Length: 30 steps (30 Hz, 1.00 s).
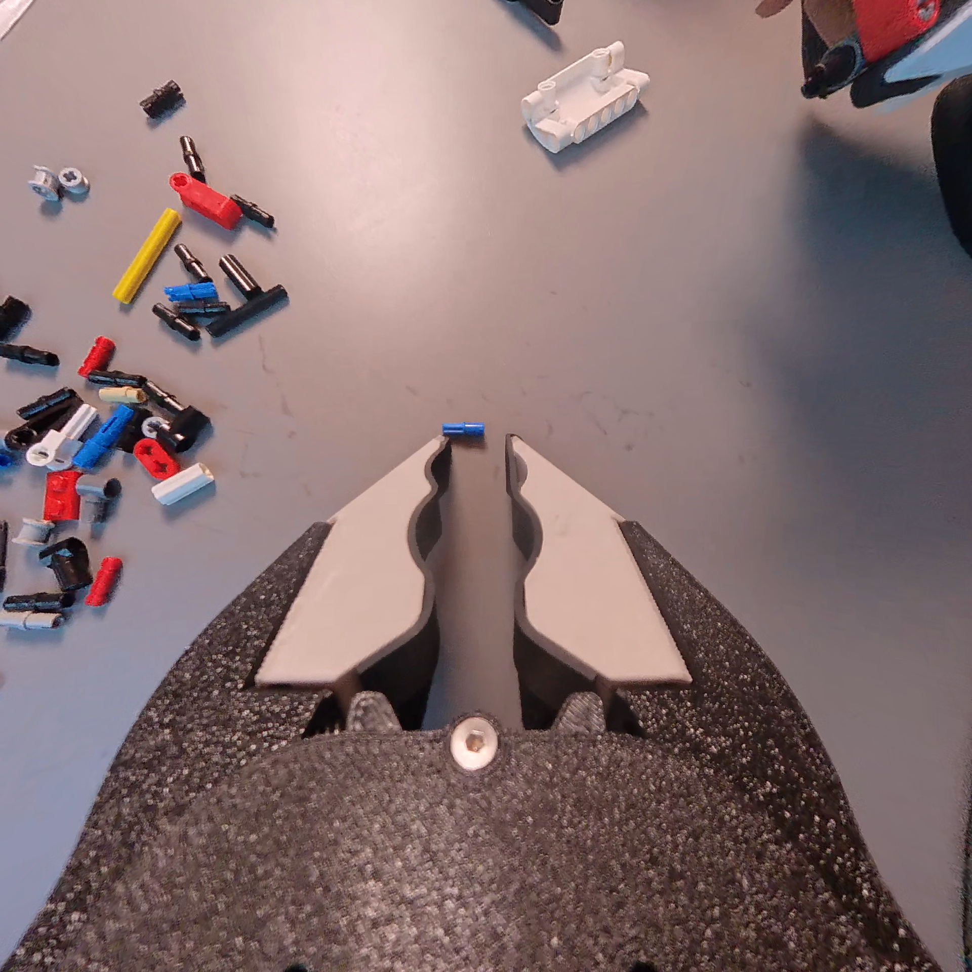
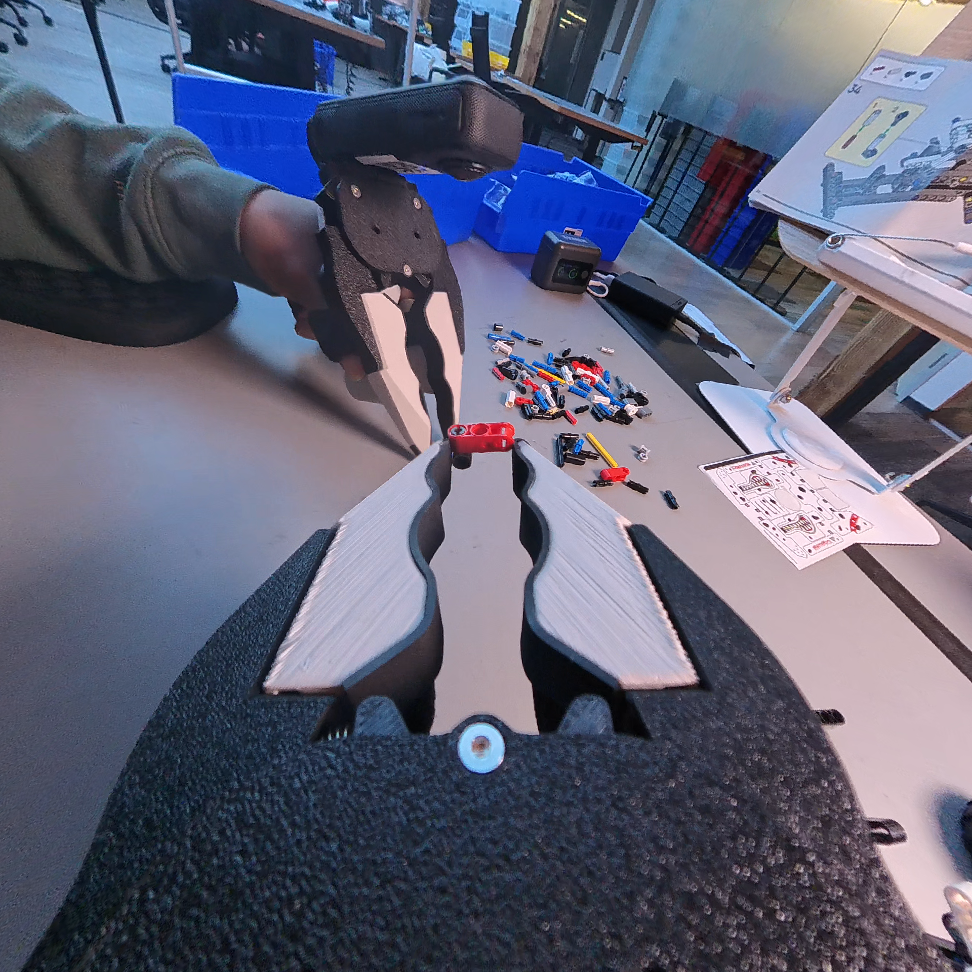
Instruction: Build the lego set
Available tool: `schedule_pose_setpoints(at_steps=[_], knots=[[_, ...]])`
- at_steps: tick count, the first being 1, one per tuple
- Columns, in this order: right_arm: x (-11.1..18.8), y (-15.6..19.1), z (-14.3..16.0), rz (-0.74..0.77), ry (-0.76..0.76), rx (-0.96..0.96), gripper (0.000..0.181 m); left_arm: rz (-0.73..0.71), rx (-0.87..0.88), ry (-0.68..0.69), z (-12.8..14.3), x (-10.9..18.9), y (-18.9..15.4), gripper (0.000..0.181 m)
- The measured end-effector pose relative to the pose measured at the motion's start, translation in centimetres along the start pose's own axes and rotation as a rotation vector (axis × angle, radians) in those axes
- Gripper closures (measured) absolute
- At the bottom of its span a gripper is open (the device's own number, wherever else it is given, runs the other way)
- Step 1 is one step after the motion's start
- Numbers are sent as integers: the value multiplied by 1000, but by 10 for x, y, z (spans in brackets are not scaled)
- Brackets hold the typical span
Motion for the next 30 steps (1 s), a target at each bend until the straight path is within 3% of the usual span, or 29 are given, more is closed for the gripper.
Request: schedule_pose_setpoints(at_steps=[8, 24, 28, 30], knots=[[0, 0, 1, -12, 1, -3, 159, -36, -30, -16, -8, -13, 0, 168], [2, -1, 5, -12, 5, -8, 159, -12, -96, -26, -2, -8, 1, 175], [2, 2, 7, -51, -18, 10, 159, 55, -113, -44, -2, -8, 1, 177], [3, 6, 4, -84, -62, 23, 159, 228, -3, -141, -13, -3, -6, 177]])
Point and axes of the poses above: each gripper's, where its closed fingertips meet, x back along the fingers, z out of its underside, y = z × x across the jaws, the point moved 7 cm from there along x, back along the fingers, and after that the axes turned 11 degrees about -y, right-handed, at the moved point
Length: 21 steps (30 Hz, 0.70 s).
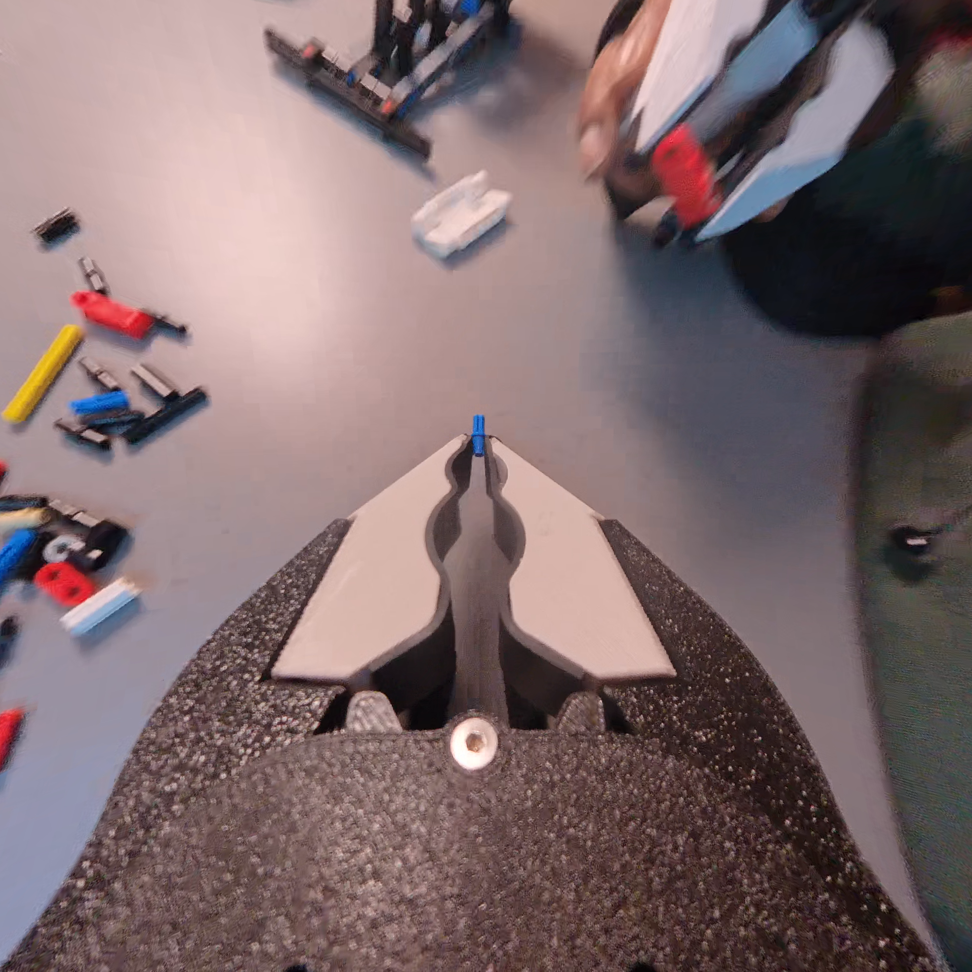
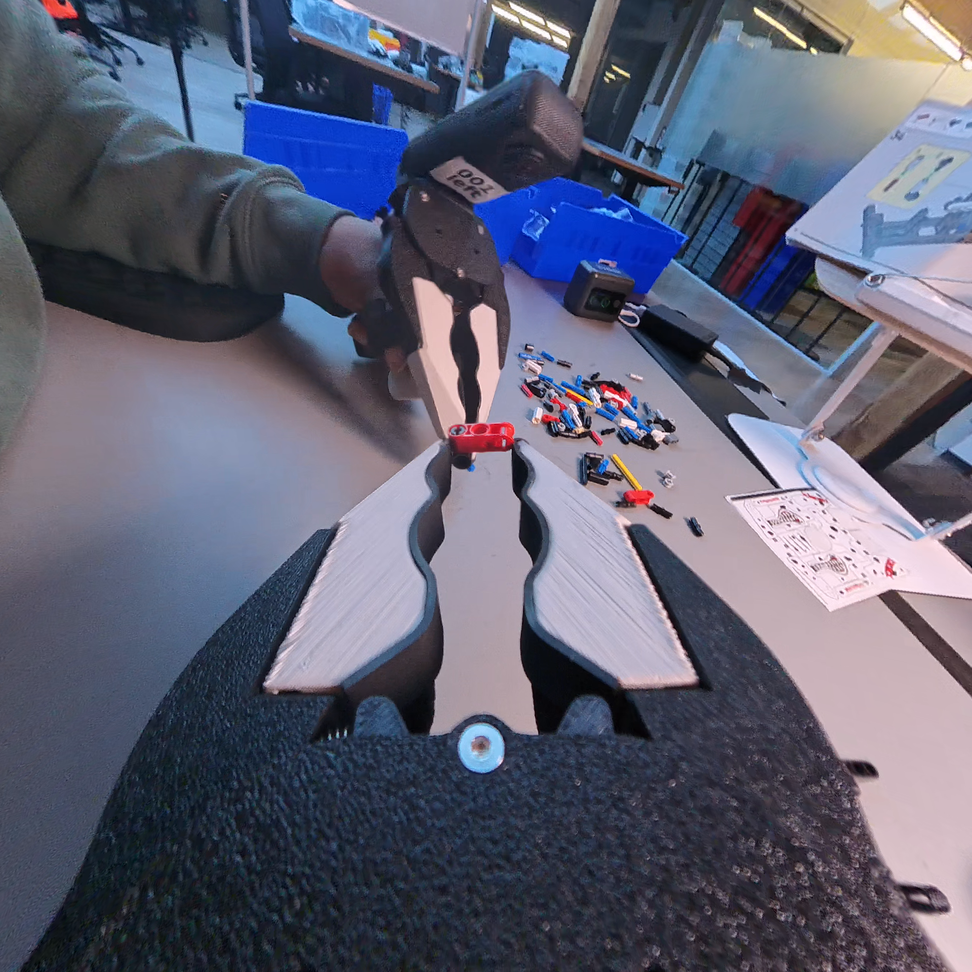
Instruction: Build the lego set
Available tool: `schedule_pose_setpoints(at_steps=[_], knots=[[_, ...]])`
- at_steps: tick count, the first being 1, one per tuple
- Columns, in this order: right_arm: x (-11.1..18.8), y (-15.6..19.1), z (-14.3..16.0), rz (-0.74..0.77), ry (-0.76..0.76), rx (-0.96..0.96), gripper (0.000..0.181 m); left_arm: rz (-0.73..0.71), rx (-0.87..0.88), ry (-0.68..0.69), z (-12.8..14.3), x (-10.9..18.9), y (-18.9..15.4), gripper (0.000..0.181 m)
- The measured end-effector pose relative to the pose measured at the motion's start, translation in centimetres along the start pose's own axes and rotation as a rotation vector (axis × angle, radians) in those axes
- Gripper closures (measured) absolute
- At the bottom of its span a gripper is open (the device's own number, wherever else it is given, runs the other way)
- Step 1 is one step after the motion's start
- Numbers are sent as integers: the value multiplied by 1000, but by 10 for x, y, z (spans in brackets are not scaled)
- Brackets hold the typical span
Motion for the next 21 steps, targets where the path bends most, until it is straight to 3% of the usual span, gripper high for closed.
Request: schedule_pose_setpoints(at_steps=[3, 6, 12, 21], knots=[[2, 7, -11, -48, -84, 34, 159, 274, 142, -191, -32, 13, -22, 177], [2, 16, -21, -100, -140, 79, 159, 407, 199, -248, -45, 19, -39, 177], [-4, 30, -22, -170, -143, 92, 159, 519, 268, -245, -48, 21, -58, 177], [-9, 38, -20, -223, -131, 87, 159, 614, 469, -207, -37, 14, -59, 178]])
Point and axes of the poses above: each gripper's, where its closed fingertips meet, x back along the fingers, z out of its underside, y = z × x across the jaws, the point moved 7 cm from there along x, back along the fingers, and after that the axes turned 11 degrees about -y, right-handed, at the moved point
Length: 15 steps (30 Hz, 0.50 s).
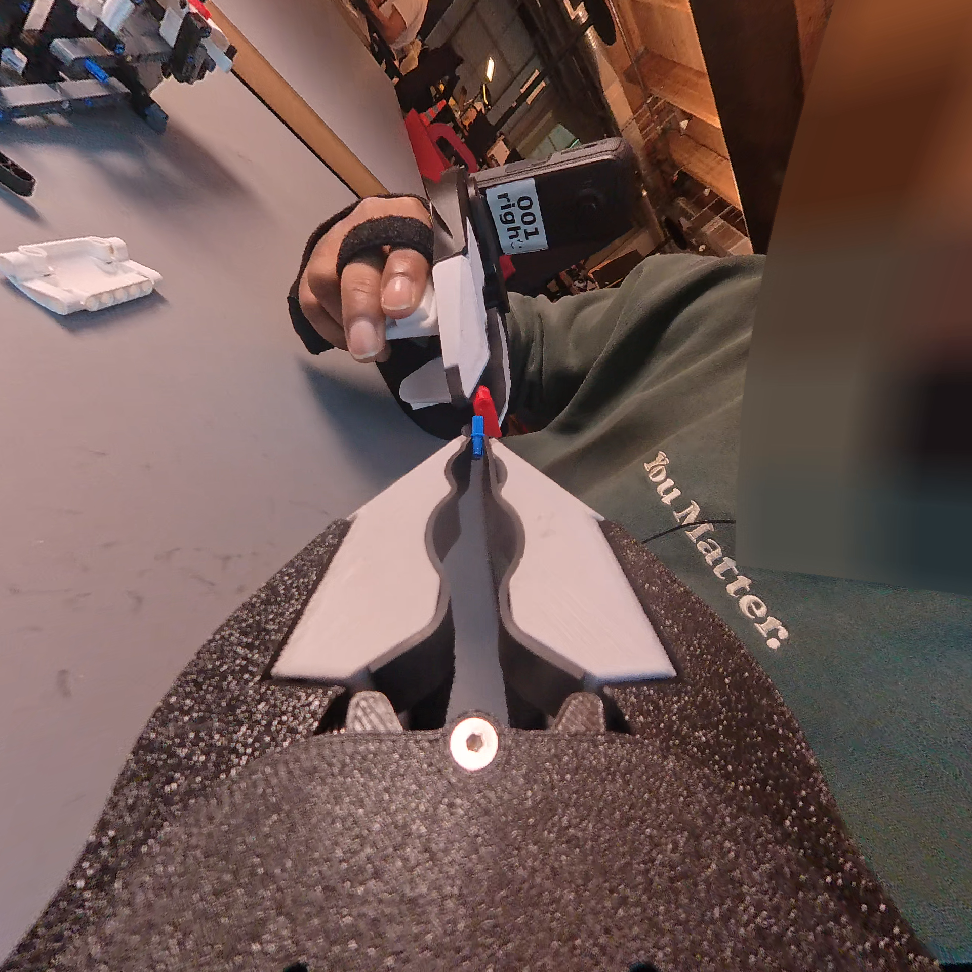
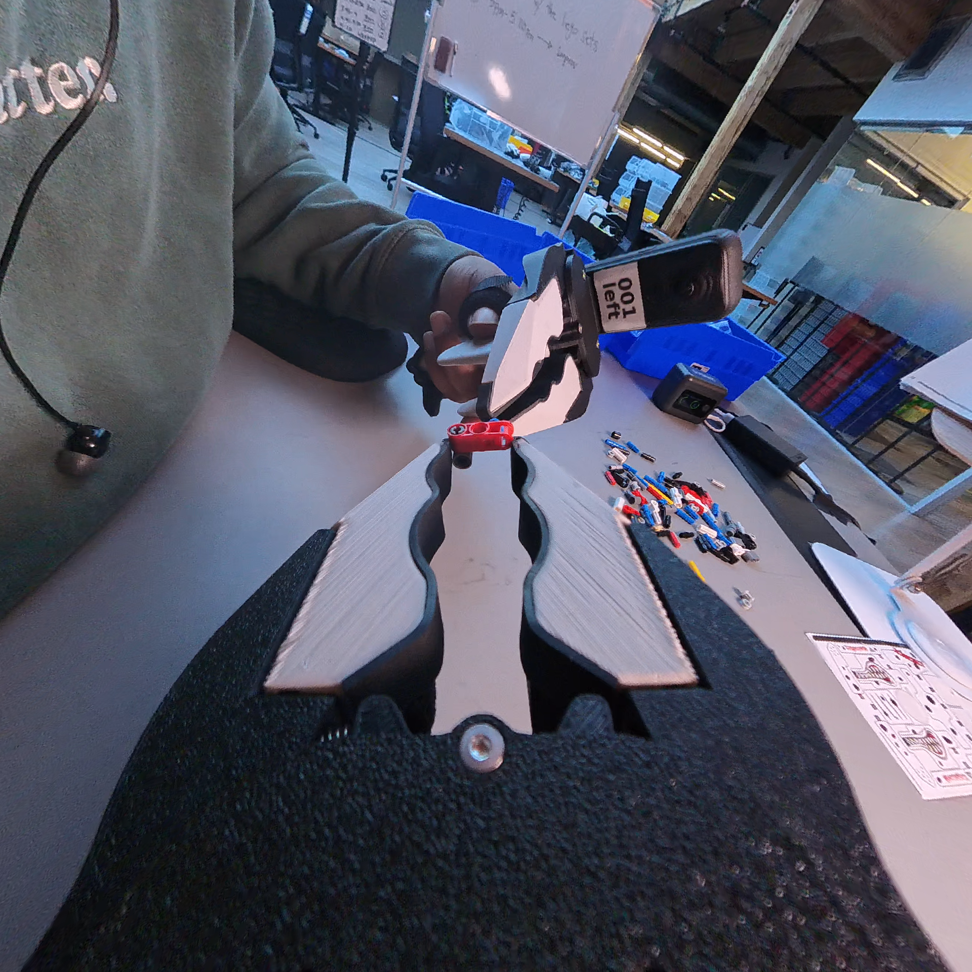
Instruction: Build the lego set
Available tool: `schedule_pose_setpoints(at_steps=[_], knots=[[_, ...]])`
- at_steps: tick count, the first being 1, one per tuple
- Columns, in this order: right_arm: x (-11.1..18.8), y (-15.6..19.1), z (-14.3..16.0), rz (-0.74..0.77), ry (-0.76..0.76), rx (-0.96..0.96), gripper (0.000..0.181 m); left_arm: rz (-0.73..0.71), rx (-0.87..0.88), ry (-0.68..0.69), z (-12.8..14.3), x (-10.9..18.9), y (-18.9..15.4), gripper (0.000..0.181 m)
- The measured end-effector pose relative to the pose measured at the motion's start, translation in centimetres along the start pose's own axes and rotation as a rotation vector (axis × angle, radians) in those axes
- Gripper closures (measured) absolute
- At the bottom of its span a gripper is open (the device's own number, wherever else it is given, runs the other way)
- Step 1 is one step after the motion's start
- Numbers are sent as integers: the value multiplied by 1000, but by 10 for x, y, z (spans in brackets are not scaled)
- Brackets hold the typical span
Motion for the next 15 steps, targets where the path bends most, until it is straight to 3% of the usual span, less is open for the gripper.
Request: schedule_pose_setpoints(at_steps=[15], knots=[[-4, 2, 14, -40, 49, -104, 159, -101, -73, 61, 6, 3, 6, 177]])
Point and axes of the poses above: each gripper's, where its closed fingertips meet, x back along the fingers, z out of its underside, y = z × x across the jaws, the point moved 7 cm from there along x, back along the fingers, and after that the axes turned 11 degrees about -y, right-handed, at the moved point
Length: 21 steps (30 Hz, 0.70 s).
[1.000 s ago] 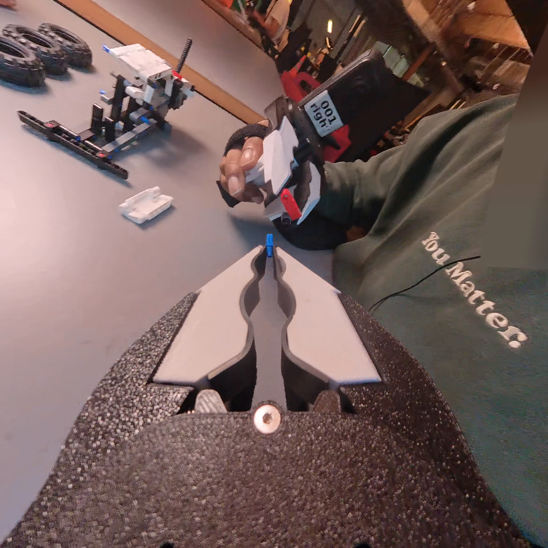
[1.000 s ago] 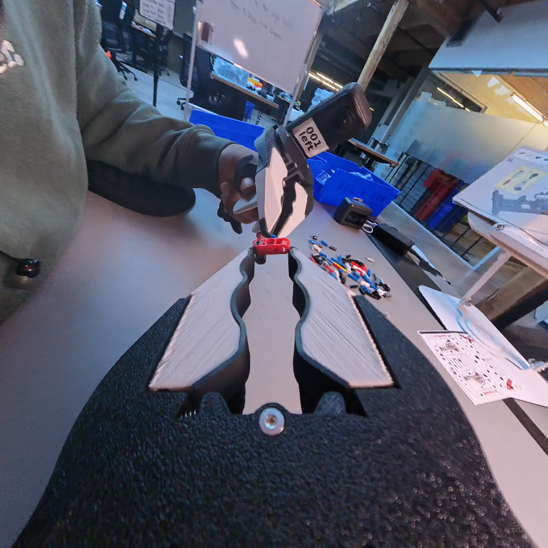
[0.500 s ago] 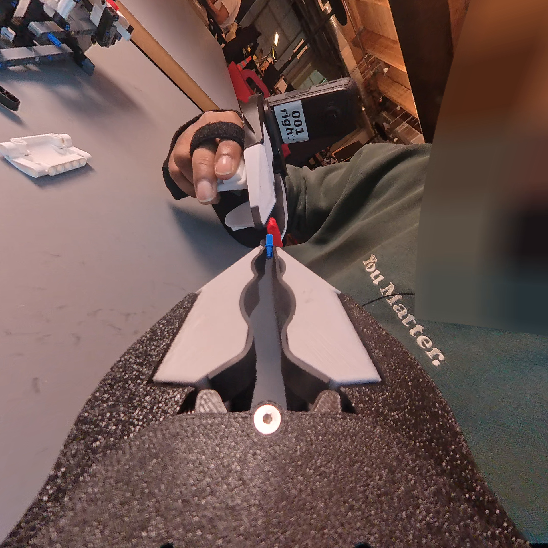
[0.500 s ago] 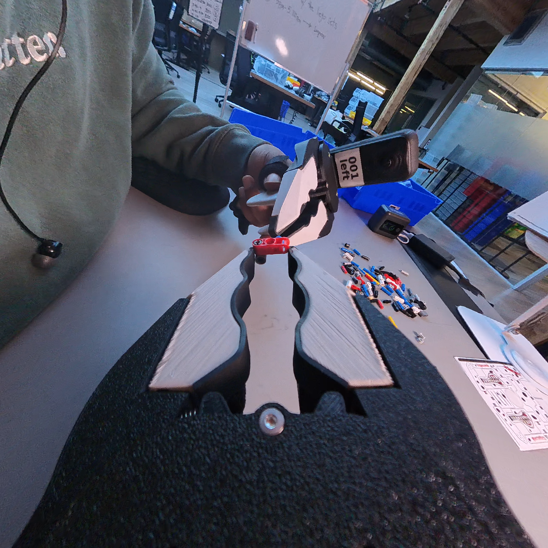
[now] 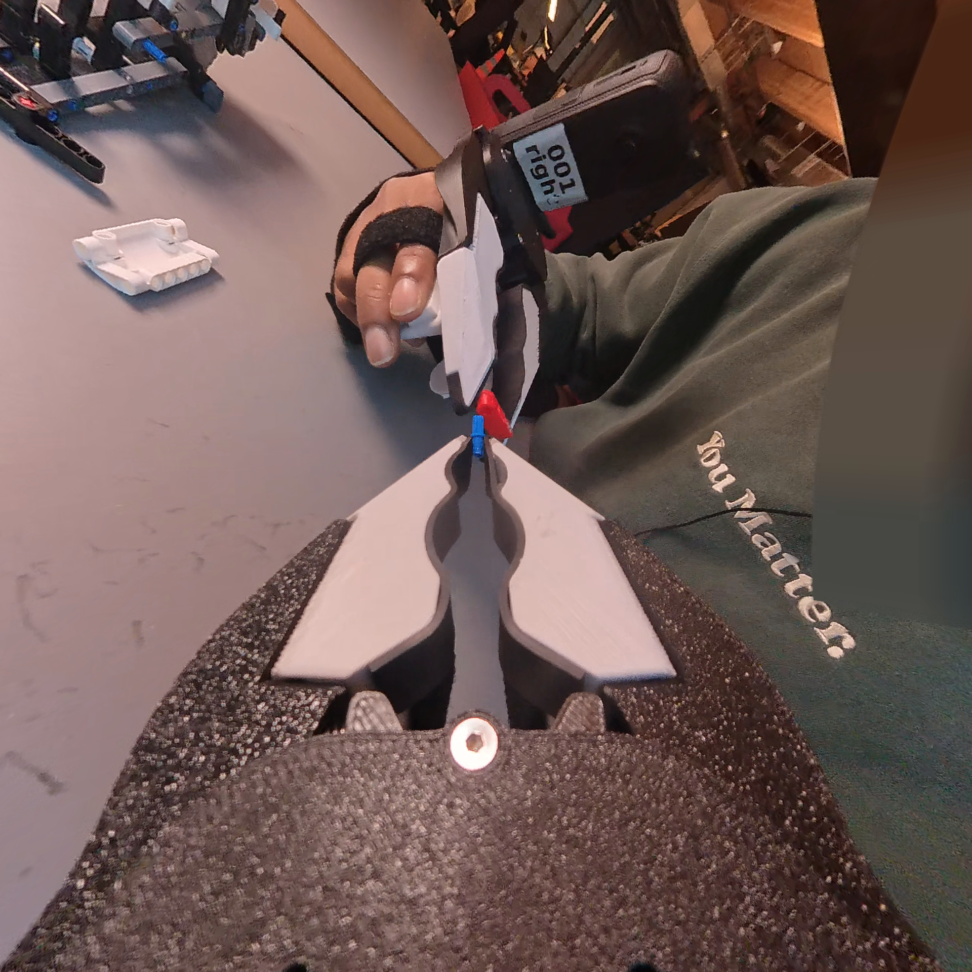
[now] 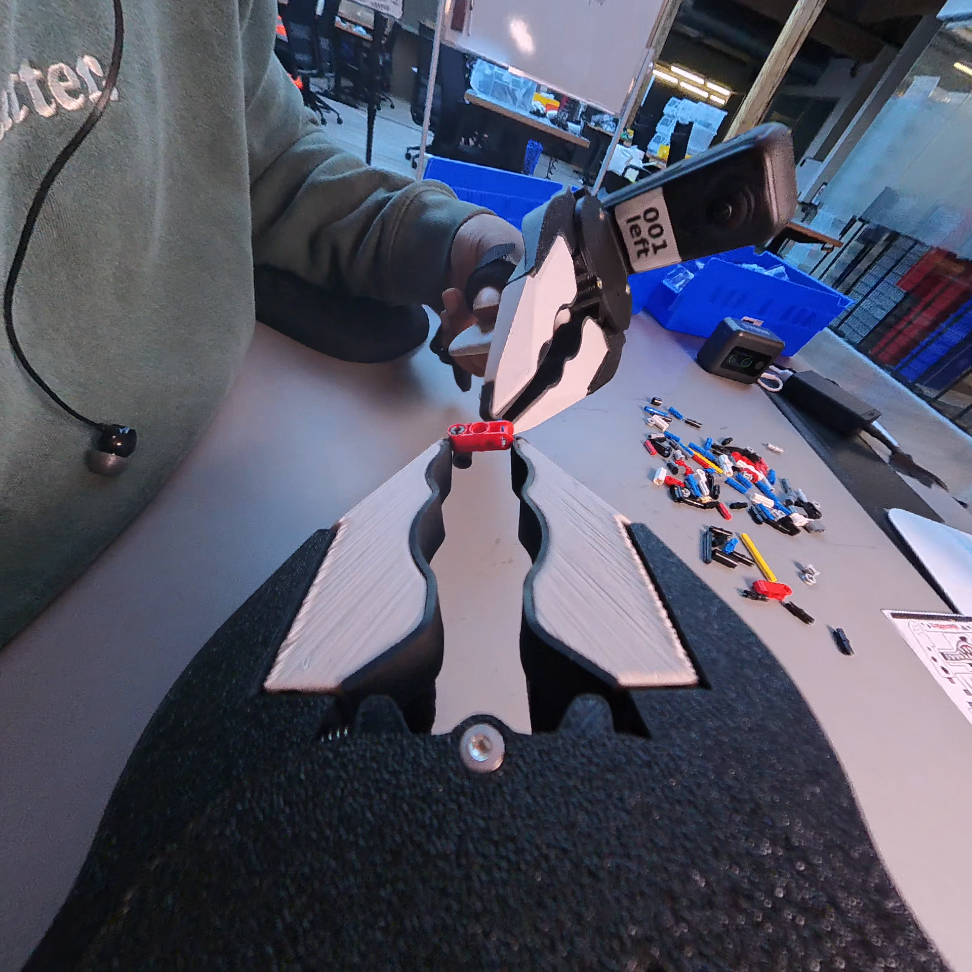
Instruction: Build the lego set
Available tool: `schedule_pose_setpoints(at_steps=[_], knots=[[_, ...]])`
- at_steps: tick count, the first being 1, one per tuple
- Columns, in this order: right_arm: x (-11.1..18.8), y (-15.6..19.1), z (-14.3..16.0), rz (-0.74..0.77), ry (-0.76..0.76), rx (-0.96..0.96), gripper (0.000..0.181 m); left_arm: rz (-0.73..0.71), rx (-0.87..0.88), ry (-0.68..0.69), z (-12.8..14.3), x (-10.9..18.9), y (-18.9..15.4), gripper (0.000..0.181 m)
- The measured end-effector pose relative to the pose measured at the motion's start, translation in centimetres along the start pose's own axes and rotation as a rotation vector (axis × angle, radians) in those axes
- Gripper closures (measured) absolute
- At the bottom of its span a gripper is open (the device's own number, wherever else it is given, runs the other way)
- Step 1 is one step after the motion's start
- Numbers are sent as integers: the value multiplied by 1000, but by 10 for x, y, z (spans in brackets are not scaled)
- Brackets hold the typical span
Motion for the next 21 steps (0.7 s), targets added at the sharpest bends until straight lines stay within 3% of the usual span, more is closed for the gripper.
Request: schedule_pose_setpoints(at_steps=[11, 21], knots=[[-1, 2, 11, -50, 115, -53, 159, -120, -149, 111, 8, -5, 0, 177], [-4, 7, 15, -107, 187, -110, 160, -152, -183, 159, 14, -10, 0, 178]])
Point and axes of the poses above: each gripper's, where its closed fingertips meet, x back along the fingers, z out of its underside, y = z × x across the jaws, the point moved 7 cm from there along x, back along the fingers, and after that the axes turned 11 degrees about -y, right-handed, at the moved point
